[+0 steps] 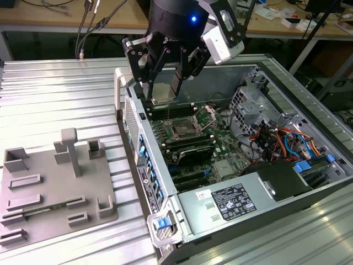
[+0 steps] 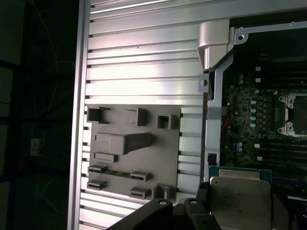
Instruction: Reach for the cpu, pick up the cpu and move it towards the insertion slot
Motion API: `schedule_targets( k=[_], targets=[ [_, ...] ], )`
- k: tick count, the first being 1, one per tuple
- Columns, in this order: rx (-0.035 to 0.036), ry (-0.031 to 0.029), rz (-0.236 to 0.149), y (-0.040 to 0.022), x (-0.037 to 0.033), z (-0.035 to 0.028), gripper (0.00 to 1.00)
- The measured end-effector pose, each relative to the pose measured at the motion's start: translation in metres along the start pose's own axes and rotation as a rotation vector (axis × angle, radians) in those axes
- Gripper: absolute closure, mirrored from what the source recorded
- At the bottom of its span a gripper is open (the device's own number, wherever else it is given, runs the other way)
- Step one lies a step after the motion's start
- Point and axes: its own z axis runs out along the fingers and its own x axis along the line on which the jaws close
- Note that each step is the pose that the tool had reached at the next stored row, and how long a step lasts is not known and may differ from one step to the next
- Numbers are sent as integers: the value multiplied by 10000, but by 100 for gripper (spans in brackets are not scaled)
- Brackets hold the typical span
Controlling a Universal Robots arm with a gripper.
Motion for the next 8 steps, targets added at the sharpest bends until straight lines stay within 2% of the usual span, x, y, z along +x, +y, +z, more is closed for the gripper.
schedule_targets(
  k=[8],
  targets=[
    [1,0,1,-9,-172,1,45]
  ],
)
